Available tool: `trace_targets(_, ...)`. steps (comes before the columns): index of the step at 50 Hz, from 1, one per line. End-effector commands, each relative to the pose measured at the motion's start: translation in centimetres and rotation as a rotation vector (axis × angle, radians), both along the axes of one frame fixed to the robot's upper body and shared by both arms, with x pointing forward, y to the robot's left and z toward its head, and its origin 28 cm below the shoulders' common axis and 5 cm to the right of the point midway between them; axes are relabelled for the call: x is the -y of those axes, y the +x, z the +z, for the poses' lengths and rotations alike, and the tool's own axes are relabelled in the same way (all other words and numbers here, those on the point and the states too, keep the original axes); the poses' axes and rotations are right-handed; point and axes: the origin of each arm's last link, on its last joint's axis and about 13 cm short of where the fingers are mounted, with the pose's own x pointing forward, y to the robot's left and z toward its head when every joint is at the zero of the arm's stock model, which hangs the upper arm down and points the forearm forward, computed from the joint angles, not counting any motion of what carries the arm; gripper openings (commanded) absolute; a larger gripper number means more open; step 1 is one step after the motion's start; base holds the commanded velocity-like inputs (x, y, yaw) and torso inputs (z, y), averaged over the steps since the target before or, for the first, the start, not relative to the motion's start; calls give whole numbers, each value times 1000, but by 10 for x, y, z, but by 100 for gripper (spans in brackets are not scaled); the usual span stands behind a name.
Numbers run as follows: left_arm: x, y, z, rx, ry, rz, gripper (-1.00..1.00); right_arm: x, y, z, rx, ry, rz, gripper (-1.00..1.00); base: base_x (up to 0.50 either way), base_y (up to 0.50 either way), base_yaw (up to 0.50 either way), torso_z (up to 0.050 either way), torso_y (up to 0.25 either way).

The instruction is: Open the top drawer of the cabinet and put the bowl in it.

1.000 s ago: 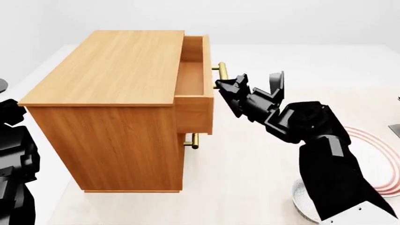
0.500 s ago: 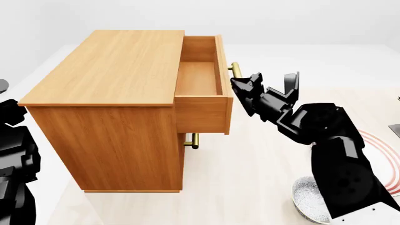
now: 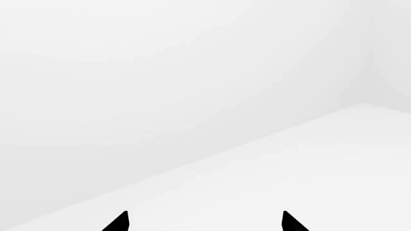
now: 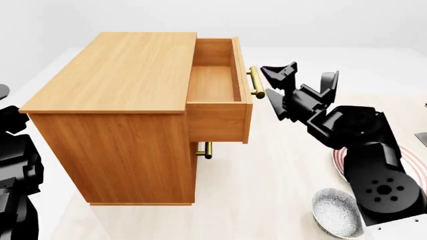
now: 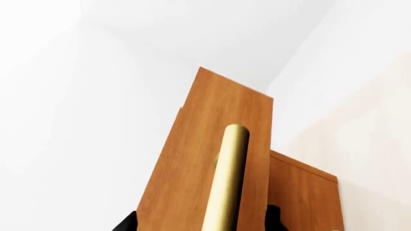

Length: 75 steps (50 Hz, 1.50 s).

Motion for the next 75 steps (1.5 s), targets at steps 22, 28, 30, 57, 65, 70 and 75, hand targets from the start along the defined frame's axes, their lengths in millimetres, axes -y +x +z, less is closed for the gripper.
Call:
trace_targets(22,-2,-2,-1,7,-9,9,100,14,20,104,210,-392,-211,100,0,0,0,0,0)
trace_targets(28,-3,-2,-2,8,-13,9,100,0,7,149,284,-626,-193,100,0,0,0,0,0)
trace_targets(30,-3,-2,-2,9,-14,9,100,-6,4,158,285,-688,-164,100,0,0,0,0,0)
trace_targets(57,-1,-2,-5,7,-33,5,100,-55,-6,165,-10,-1005,224,100,0,0,0,0,0)
trace_targets(65,0,-3,-8,0,-39,2,100,-63,-5,151,-49,-994,259,100,0,0,0,0,0)
trace_targets(70,0,-4,-10,-4,-42,2,100,-68,-5,147,-64,-1001,275,100,0,0,0,0,0)
trace_targets(75,-2,-5,-11,-5,-49,4,100,-73,-6,146,-68,-1028,280,100,0,0,0,0,0)
